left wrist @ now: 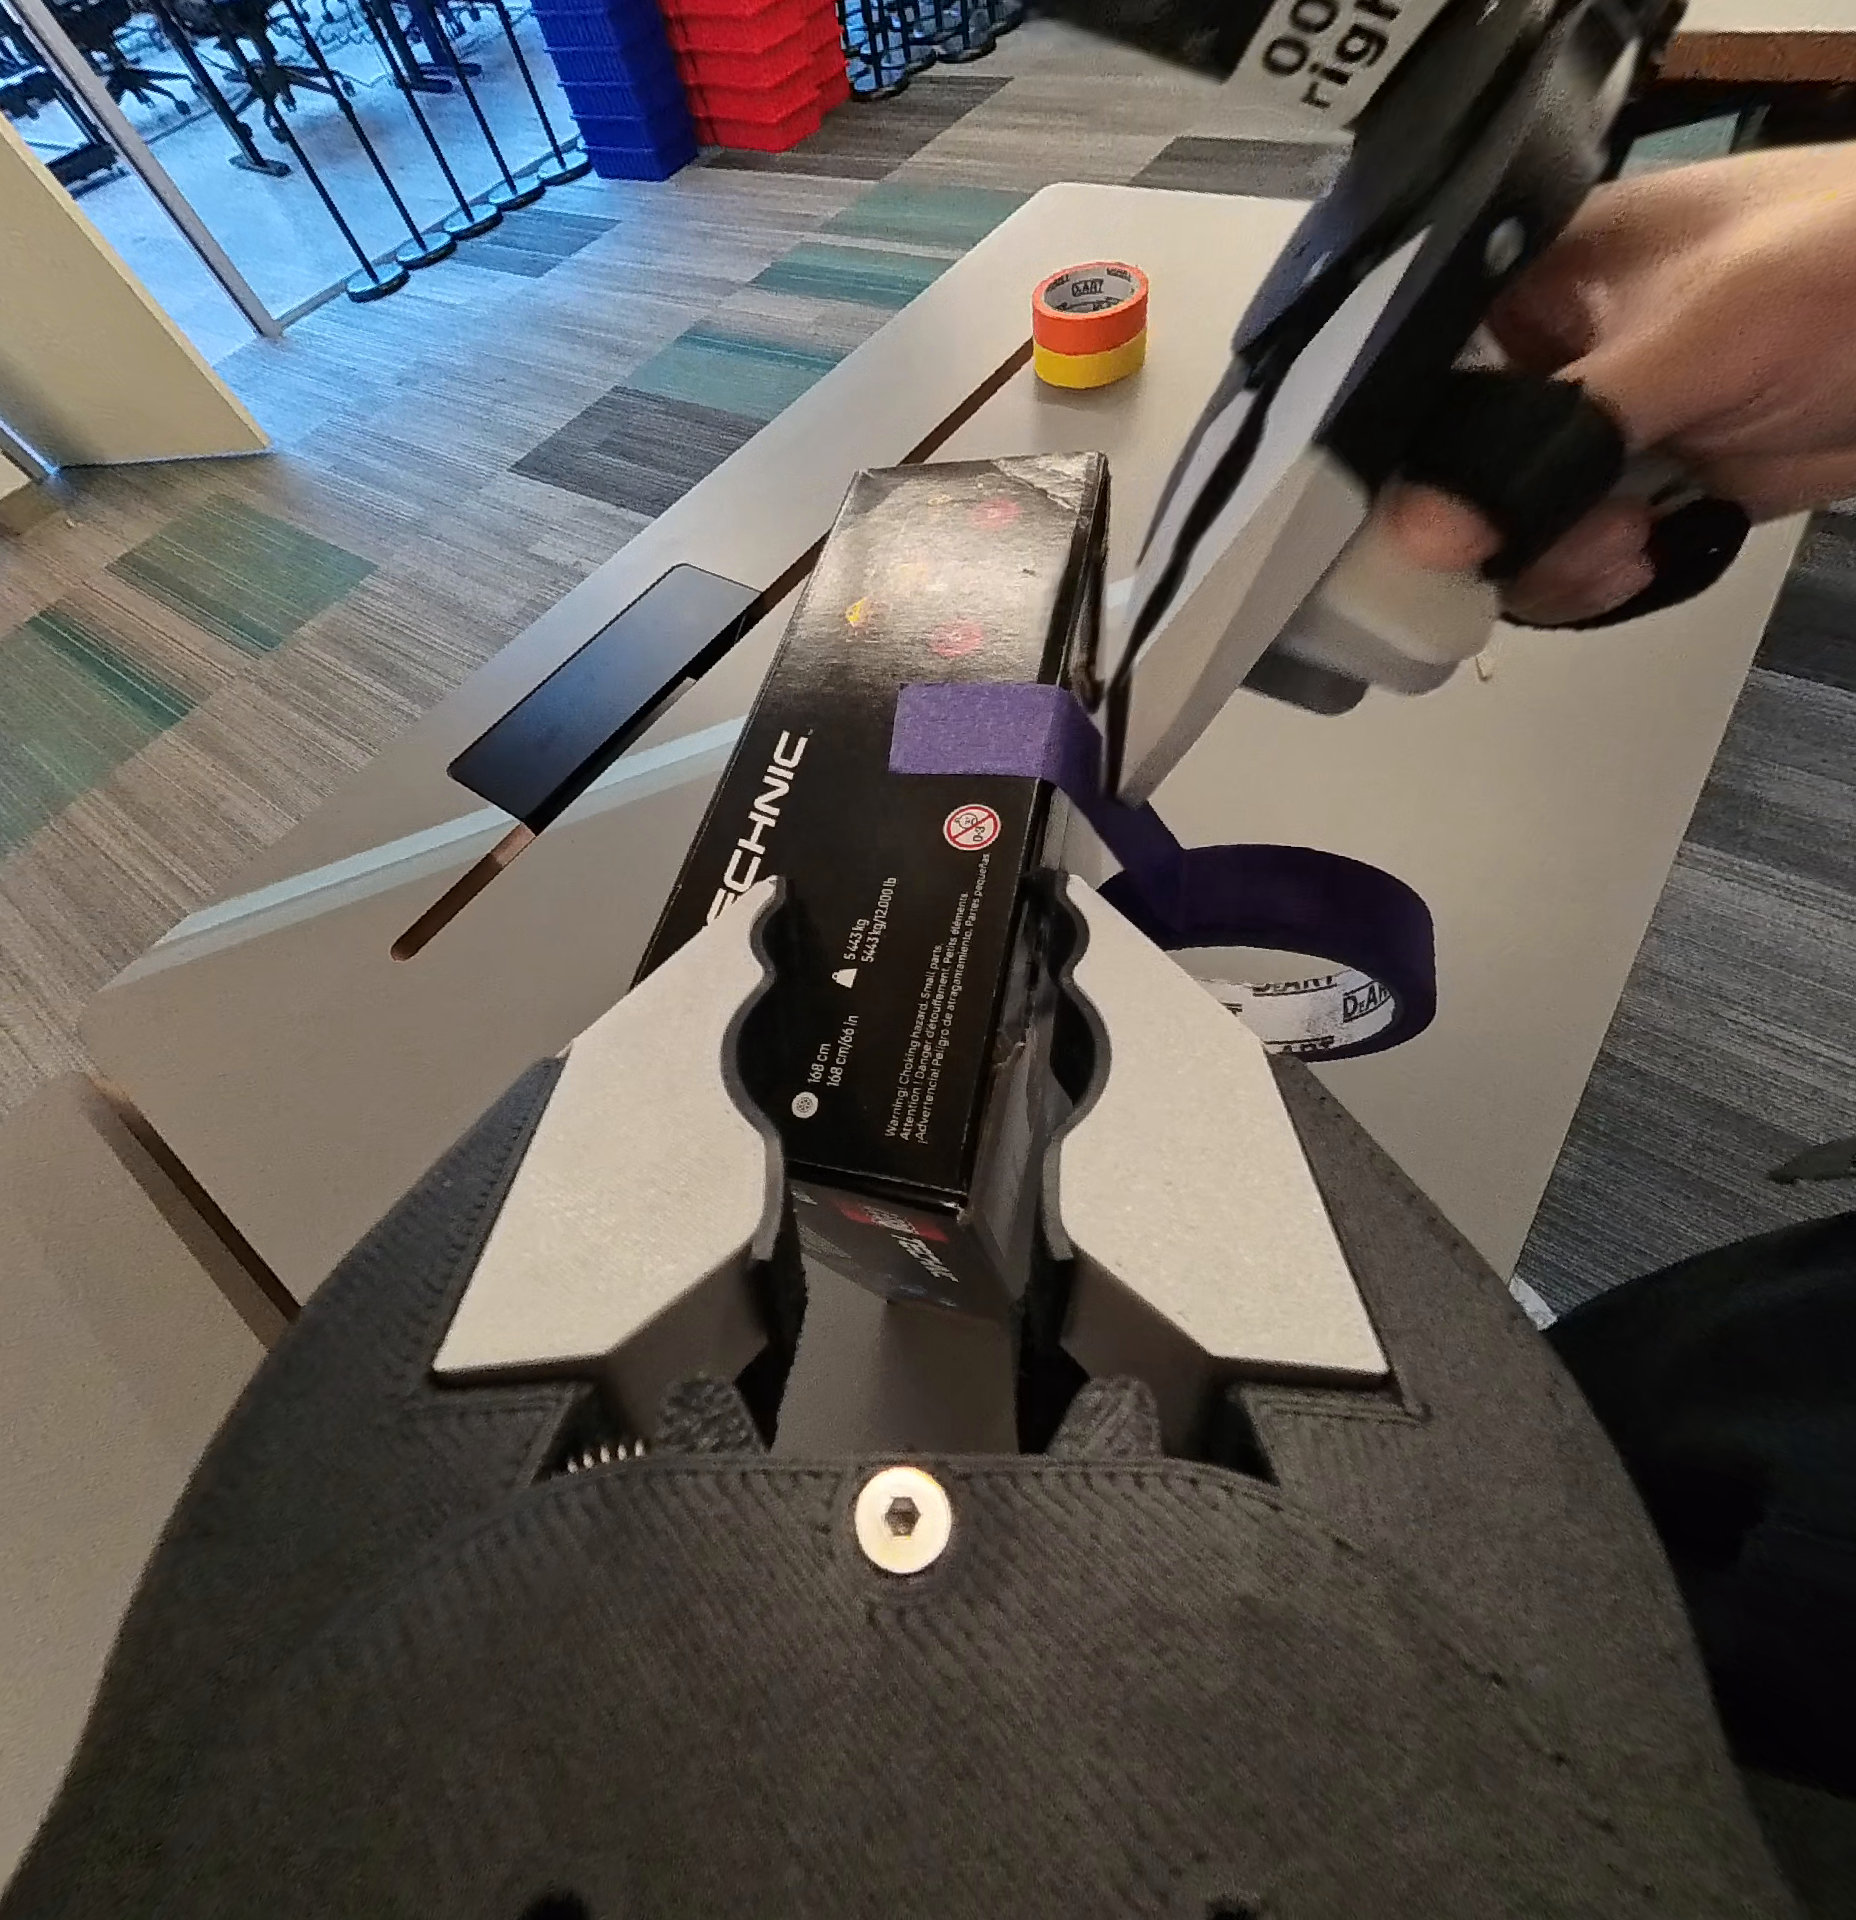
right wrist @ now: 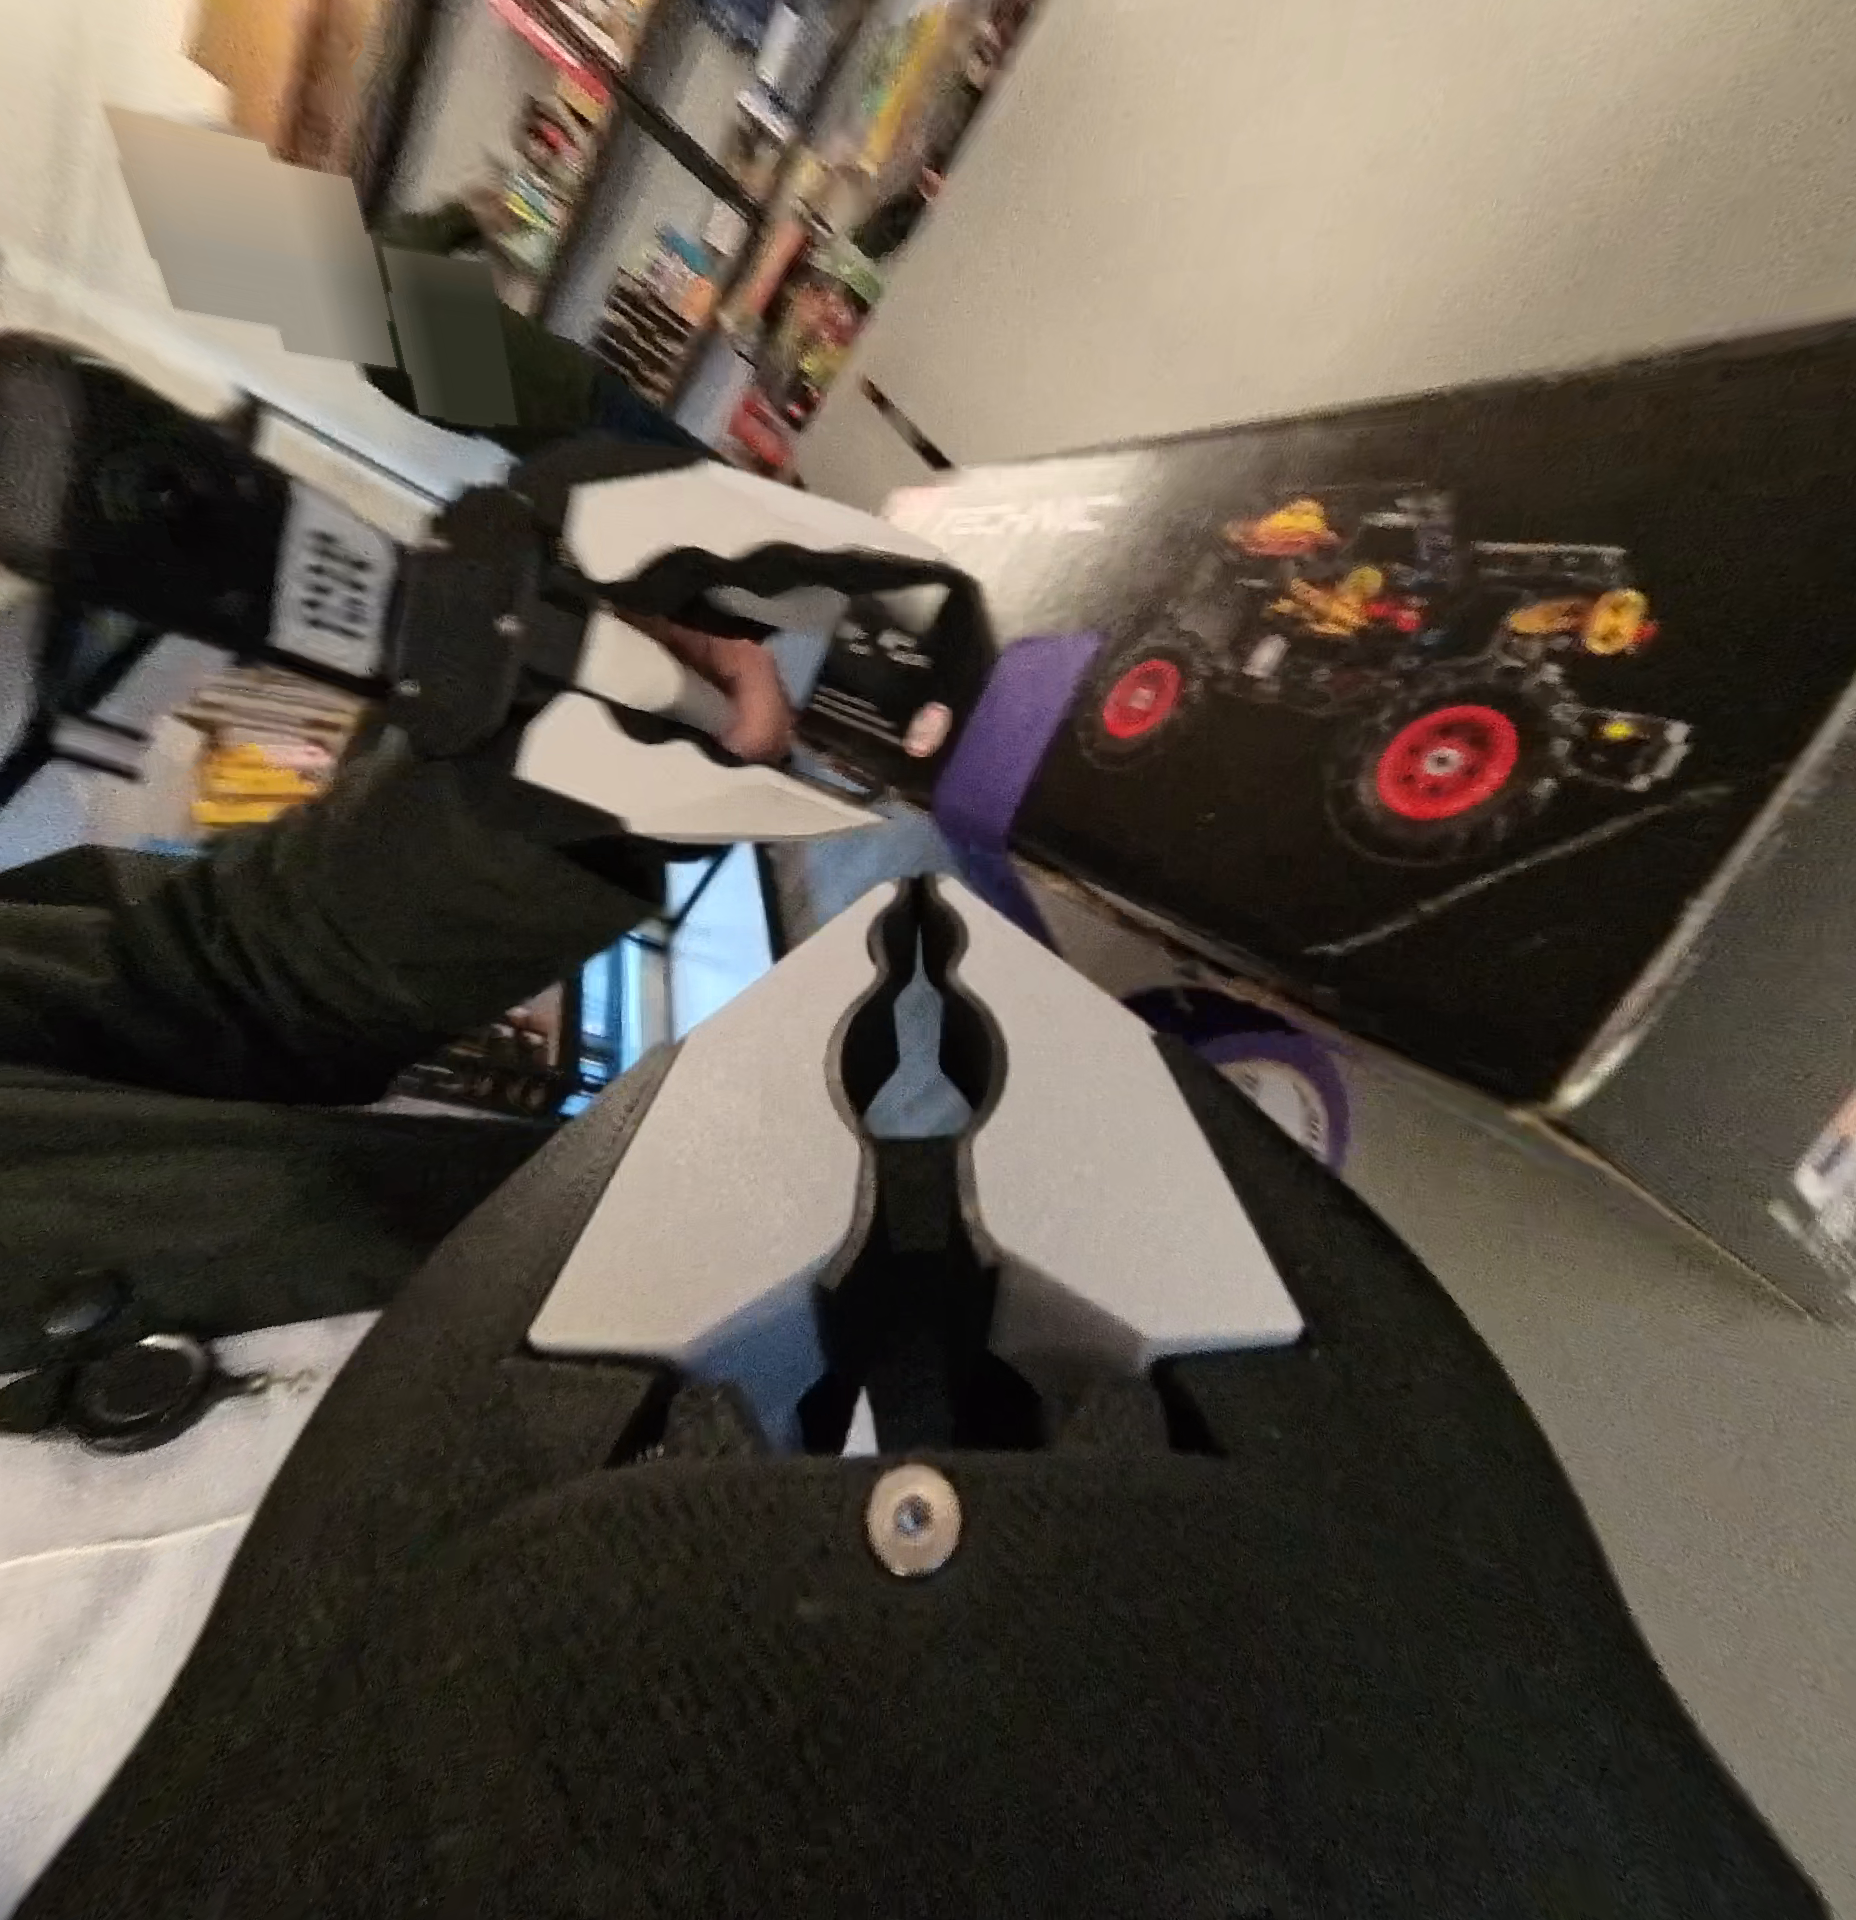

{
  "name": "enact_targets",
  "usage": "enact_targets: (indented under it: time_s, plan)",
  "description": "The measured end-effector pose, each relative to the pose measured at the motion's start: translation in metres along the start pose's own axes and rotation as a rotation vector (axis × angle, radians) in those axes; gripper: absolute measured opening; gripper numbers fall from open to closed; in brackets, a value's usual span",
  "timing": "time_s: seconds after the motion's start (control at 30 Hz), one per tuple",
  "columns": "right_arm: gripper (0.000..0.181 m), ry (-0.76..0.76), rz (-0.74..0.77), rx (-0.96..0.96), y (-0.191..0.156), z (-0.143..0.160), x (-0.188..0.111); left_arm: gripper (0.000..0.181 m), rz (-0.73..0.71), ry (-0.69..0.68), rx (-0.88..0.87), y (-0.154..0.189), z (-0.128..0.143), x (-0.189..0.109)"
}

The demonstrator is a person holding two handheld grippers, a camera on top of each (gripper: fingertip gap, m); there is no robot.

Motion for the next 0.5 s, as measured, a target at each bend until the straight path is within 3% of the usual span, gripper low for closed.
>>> enact_targets:
  time_s: [0.1, 0.2, 0.3, 0.4, 0.5]
  plan:
    - [0.0, 0.185, -0.198, -0.085, -0.036, -0.016, -0.023, 0.046, 0.003, -0.003, -0.009, 0.001, -0.001, -0.001]
    - [0.0, 0.309, -0.114, -0.276, -0.03, -0.01, -0.071, 0.038, -0.017, 0.067, -0.092, -0.002, -0.012, -0.009]
    - [0.027, 0.48, 0.14, -0.346, 0.004, 0.001, -0.155, 0.032, -0.003, 0.215, -0.168, 0.003, -0.037, -0.029]
    - [0.027, 0.612, 0.451, -0.259, 0.049, 0.032, -0.276, 0.03, -0.027, 0.237, -0.132, 0.014, -0.046, -0.045]
    - [0.036, 0.403, 0.885, -0.234, 0.121, 0.11, -0.386, 0.027, -0.076, 0.222, -0.103, 0.032, -0.05, -0.052]
Point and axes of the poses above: each gripper's, where its closed fingertips meet, x out along the fingers, z out of its underside, y = z × x across the jaws, the point moved 1 cm from there along -x, back along the fingers, and after that the axes turned 8 degrees about y, right-handed, at the moved point
